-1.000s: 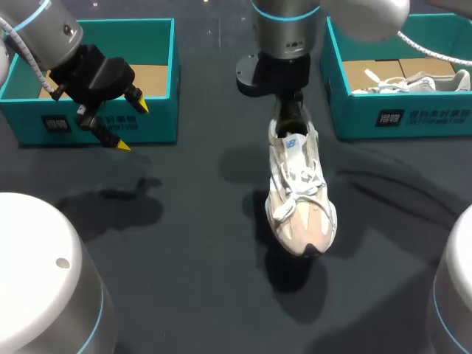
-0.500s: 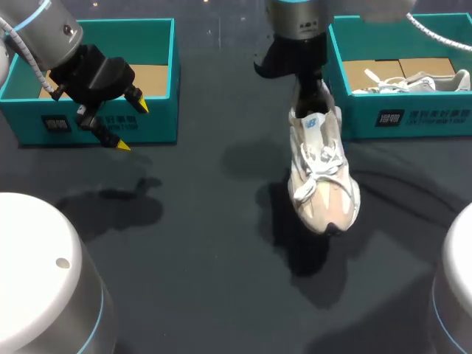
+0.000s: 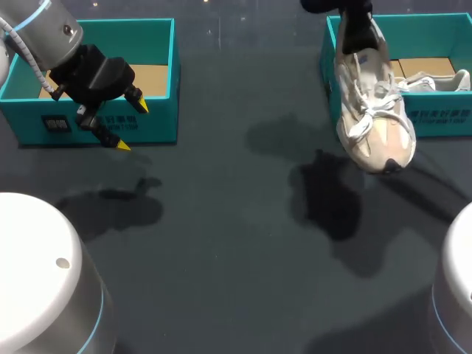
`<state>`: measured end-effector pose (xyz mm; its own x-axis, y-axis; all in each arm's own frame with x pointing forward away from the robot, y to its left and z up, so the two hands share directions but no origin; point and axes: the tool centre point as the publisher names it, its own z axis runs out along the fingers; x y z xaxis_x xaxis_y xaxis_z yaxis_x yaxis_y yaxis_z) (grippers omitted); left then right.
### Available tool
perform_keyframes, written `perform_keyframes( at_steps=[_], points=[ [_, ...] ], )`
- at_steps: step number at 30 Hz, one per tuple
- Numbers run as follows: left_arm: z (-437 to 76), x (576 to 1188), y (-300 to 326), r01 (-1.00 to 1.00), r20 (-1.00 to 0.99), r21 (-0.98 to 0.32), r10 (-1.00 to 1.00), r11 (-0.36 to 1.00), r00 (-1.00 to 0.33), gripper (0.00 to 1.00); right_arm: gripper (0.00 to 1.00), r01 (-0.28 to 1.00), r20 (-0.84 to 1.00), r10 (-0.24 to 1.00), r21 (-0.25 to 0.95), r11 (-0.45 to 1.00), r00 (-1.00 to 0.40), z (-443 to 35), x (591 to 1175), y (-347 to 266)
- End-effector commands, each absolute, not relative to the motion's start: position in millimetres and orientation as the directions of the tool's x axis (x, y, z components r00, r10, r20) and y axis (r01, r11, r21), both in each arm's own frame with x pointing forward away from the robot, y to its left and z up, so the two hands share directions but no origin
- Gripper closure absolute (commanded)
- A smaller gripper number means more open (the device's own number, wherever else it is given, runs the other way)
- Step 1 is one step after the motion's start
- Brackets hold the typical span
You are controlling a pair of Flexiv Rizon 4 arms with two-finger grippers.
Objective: Take the shoe out of the shoebox, open the shoe tongue, remove and reinsert the insole, then place the shoe into the shoebox
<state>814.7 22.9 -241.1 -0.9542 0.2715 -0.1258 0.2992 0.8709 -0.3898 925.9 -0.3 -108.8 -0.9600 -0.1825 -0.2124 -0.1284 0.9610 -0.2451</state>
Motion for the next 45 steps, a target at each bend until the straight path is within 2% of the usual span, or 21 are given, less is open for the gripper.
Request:
perform_keyframes(
  at_steps=[1, 6, 7, 8, 11, 13, 14, 16, 18, 22, 38, 45],
  points=[
    [-240.9, 813.8, 23.5, 0.300, -0.127, -0.387, 0.271, 0.872, -0.954, 0.00, 1.00, -0.129, -0.210, -0.183, -0.249, 0.960, -0.960, -108.6, 926.2, 1.9],
    [-240.9, 813.8, 23.5, 0.300, -0.127, -0.387, 0.271, 0.872, -0.954, 0.00, 1.00, -0.129, -0.210, -0.183, -0.249, 0.960, -0.960, -108.6, 926.2, 1.9],
    [-240.9, 813.8, 23.5, 0.300, -0.127, -0.387, 0.271, 0.872, -0.954, 0.00, 1.00, -0.099, -0.216, -0.150, -0.230, 0.968, -0.965, -104.3, 935.5, -7.3],
    [-240.9, 813.8, 23.5, 0.300, -0.127, -0.387, 0.271, 0.872, -0.954, 0.00, 1.00, -0.081, -0.190, -0.136, -0.271, 0.959, -0.972, -98.3, 945.7, -16.0],
    [-240.9, 813.8, 23.5, 0.300, -0.127, -0.387, 0.271, 0.872, -0.954, 0.00, 1.00, -0.062, -0.207, -0.131, -0.309, 0.949, -0.970, -82.1, 975.7, -42.0],
    [-240.9, 813.8, 23.5, 0.300, -0.127, -0.387, 0.271, 0.872, -0.954, 0.00, 1.00, -0.089, -0.236, -0.159, -0.283, 0.955, -0.959, -75.5, 996.4, -61.4],
    [-240.9, 813.8, 23.5, 0.300, -0.127, -0.387, 0.271, 0.872, -0.954, 0.00, 1.00, -0.050, -0.220, -0.126, -0.319, 0.946, -0.967, -73.6, 1007.5, -72.6],
    [-240.9, 813.8, 23.5, 0.300, -0.127, -0.387, 0.271, 0.872, -0.954, 0.00, 1.00, -0.086, -0.269, -0.165, -0.282, 0.956, -0.949, -69.0, 1026.5, -89.8],
    [-240.9, 813.8, 23.5, 0.300, -0.127, -0.387, 0.271, 0.872, -0.954, 0.00, 1.00, -0.075, -0.237, -0.152, -0.305, 0.950, -0.960, -67.7, 1046.8, -106.2],
    [-240.9, 813.8, 23.5, 0.300, -0.127, -0.387, 0.271, 0.872, -0.954, 0.00, 1.00, -0.144, -0.316, -0.214, -0.230, 0.963, -0.924, -59.8, 1084.1, -133.6],
    [-240.9, 813.8, 23.5, 0.300, -0.127, -0.387, 0.271, 0.872, -0.954, 0.00, 1.00, -0.144, -0.316, -0.214, -0.230, 0.963, -0.924, -59.8, 1084.1, -133.6],
    [-240.9, 813.8, 23.5, 0.300, -0.127, -0.387, 0.271, 0.872, -0.954, 0.00, 1.00, -0.188, -0.318, -0.256, -0.229, 0.955, -0.913, -61.1, 1128.6, -191.0]
  ],
)
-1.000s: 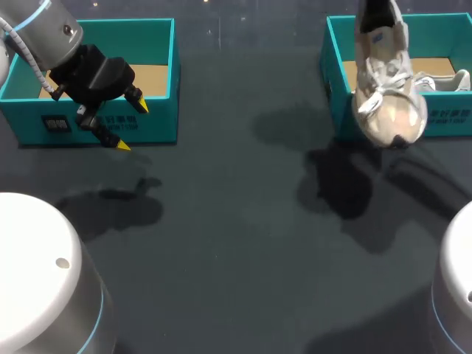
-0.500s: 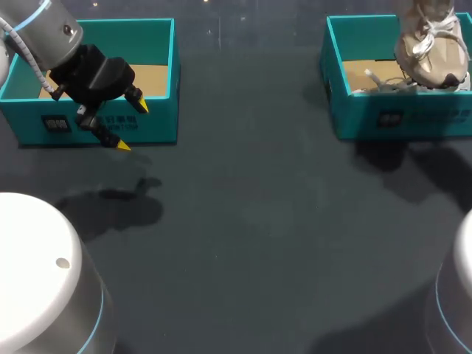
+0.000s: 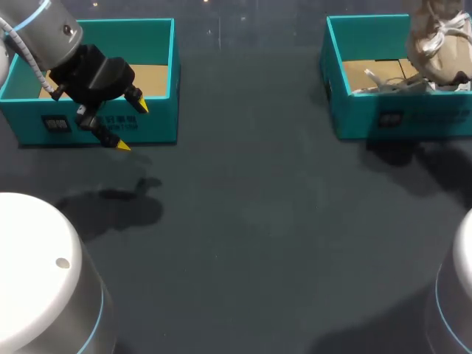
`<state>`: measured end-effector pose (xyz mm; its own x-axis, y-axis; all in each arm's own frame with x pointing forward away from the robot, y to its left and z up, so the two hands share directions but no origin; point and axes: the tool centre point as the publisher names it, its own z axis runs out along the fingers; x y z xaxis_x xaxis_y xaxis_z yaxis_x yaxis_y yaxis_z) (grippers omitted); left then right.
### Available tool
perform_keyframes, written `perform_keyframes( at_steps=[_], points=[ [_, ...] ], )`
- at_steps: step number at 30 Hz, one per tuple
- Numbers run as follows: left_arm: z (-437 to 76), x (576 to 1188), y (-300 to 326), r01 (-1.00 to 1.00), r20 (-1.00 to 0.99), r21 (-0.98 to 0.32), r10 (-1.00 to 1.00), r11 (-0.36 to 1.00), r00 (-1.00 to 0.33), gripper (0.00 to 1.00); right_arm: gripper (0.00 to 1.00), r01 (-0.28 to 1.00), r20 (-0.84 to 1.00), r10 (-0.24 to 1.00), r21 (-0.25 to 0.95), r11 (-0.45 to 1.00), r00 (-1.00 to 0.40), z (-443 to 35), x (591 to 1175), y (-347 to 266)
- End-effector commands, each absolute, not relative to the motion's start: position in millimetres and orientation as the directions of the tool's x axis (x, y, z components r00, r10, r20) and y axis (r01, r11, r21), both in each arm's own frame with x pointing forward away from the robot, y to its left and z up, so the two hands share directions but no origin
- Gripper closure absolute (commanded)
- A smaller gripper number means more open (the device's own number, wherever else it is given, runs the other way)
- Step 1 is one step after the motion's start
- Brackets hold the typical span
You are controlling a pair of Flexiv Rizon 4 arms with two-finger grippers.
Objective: Take the shoe out of the shoebox, open the shoe tongue, remove and reinsert the insole, then place the shoe into the shoebox
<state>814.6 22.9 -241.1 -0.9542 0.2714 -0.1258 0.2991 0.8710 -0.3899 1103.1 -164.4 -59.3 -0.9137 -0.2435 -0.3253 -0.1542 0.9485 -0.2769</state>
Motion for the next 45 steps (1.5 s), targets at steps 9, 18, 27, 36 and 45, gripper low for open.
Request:
perform_keyframes(
  at_steps=[9, 18, 27, 36, 45],
  points=[
    [-240.9, 813.8, 23.5, 0.300, -0.127, -0.387, 0.271, 0.872, -0.954, 0.00, 1.00, -0.187, -0.300, -0.230, -0.168, 0.968, -0.926, -80.2, 1154.1, -226.4],
    [-240.9, 813.8, 23.5, 0.300, -0.127, -0.387, 0.271, 0.872, -0.954, 0.00, 1.00, 0.292, -0.312, 0.244, -0.116, 0.950, -0.918, -99.4, 1136.7, -254.0],
    [-240.9, 813.8, 23.5, 0.300, -0.127, -0.387, 0.271, 0.872, -0.954, 0.00, 1.00, 0.527, -0.319, 0.482, -0.069, 0.847, -0.816, -104.0, 1120.6, -270.3],
    [-240.9, 813.8, 23.5, 0.300, -0.127, -0.387, 0.271, 0.872, -0.954, 0.00, 1.00, 0.527, -0.319, 0.482, -0.069, 0.847, -0.816, -104.0, 1120.6, -270.3],
    [-240.9, 813.8, 23.5, 0.300, -0.127, -0.387, 0.271, 0.872, -0.954, 0.00, 1.00, 0.852, -0.254, 0.830, 0.039, 0.522, -0.497, -130.3, 1112.3, -291.3]
  ],
)
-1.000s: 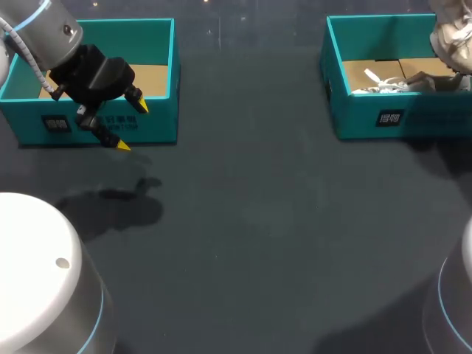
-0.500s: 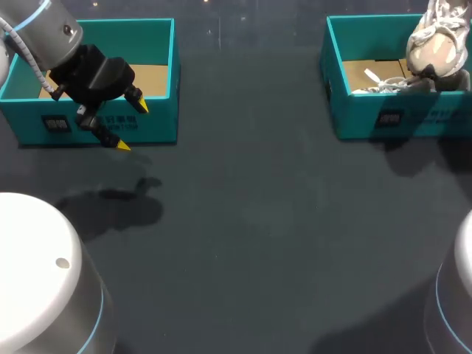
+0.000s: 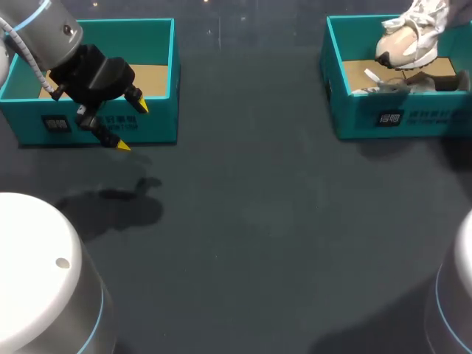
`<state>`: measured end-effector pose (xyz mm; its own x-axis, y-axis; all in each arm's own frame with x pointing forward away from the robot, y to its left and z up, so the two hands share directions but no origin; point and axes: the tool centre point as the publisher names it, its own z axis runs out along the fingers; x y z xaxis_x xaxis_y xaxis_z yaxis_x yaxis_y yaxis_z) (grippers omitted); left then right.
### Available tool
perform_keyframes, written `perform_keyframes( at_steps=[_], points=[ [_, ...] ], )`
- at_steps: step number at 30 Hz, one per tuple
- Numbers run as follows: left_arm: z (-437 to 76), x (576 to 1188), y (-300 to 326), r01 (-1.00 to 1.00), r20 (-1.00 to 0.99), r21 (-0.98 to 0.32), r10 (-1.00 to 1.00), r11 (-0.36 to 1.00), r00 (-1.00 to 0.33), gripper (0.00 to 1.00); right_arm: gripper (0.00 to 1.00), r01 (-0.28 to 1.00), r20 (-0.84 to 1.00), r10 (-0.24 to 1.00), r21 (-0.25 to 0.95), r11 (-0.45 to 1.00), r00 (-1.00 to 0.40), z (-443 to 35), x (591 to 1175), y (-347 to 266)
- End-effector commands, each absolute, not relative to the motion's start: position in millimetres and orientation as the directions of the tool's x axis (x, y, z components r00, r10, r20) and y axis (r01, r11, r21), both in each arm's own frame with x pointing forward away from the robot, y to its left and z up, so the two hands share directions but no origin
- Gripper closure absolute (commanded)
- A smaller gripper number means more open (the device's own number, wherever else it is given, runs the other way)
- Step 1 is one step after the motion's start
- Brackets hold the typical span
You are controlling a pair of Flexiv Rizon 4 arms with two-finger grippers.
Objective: Take the shoe out of the shoebox, open the shoe tongue, remove and reinsert the insole, then place the shoe into the shoebox
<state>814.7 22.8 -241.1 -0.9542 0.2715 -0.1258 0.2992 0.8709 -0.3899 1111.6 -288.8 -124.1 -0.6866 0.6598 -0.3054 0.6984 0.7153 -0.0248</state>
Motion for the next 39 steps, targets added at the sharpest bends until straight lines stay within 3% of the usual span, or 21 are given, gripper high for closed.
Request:
perform_keyframes(
  at_steps=[1, 14, 27, 39],
  points=[
    [-240.9, 813.8, 23.5, 0.300, -0.127, -0.387, 0.271, 0.872, -0.954, 0.00, 1.00, 0.874, -0.245, 0.852, 0.036, 0.484, -0.462, -131.8, 1111.2, -292.9],
    [-240.9, 813.8, 23.5, 0.300, -0.127, -0.387, 0.271, 0.872, -0.954, 0.00, 1.00, 0.894, -0.238, 0.873, 0.040, 0.447, -0.426, -132.0, 1109.4, -294.3],
    [-240.9, 813.8, 23.5, 0.300, -0.127, -0.387, 0.271, 0.872, -0.954, 0.00, 1.00, 0.972, -0.302, 0.947, 0.165, 0.166, -0.111, -168.1, 1112.3, -317.0],
    [-240.9, 813.8, 23.5, 0.300, -0.127, -0.387, 0.271, 0.872, -0.954, 0.00, 1.00, 0.972, -0.302, 0.947, 0.165, 0.166, -0.111, -168.1, 1112.3, -317.0]
  ],
)
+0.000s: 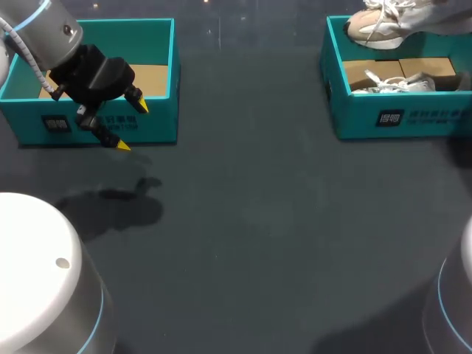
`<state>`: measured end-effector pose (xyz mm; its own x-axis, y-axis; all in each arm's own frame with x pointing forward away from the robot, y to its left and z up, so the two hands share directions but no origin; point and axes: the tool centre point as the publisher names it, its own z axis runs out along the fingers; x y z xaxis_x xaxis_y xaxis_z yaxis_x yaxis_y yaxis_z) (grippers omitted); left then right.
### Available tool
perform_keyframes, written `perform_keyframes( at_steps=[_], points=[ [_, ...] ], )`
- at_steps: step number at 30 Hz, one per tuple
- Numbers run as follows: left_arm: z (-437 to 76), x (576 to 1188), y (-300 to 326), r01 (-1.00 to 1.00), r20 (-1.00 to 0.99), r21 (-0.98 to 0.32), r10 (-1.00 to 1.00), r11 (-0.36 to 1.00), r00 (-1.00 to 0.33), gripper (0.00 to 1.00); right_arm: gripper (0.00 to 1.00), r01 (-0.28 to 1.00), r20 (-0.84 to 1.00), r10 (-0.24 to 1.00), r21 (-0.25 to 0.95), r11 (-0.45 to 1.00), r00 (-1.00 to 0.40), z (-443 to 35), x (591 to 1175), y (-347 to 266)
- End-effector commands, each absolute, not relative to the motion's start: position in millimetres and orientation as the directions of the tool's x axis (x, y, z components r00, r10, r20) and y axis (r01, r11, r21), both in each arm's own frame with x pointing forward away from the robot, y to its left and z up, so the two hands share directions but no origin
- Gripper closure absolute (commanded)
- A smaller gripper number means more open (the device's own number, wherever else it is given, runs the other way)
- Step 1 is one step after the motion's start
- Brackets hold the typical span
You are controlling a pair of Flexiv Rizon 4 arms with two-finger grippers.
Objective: Take the shoe out of the shoebox, open the shoe tongue, remove and reinsert the insole, then place the shoe into the shoebox
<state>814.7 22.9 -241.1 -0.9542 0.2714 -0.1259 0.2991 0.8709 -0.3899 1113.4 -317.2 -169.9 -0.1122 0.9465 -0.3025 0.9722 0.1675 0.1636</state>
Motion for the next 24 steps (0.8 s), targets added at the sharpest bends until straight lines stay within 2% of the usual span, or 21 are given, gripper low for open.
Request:
perform_keyframes(
  at_steps=[1, 14, 24],
  points=[
    [-240.9, 813.8, 23.5, 0.300, -0.127, -0.387, 0.271, 0.872, -0.954, 0.00, 1.00, 0.972, -0.302, 0.947, 0.165, 0.166, -0.111, -168.1, 1112.3, -317.0],
    [-240.9, 813.8, 23.5, 0.300, -0.127, -0.387, 0.271, 0.872, -0.954, 0.00, 1.00, 0.974, -0.329, 0.944, 0.221, 0.043, 0.033, -198.7, 1116.3, -339.5],
    [-240.9, 813.8, 23.5, 0.300, -0.127, -0.387, 0.271, 0.872, -0.954, 0.00, 1.00, 0.978, -0.368, 0.927, 0.207, 0.007, 0.071, -212.5, 1117.0, -343.2]
  ],
)
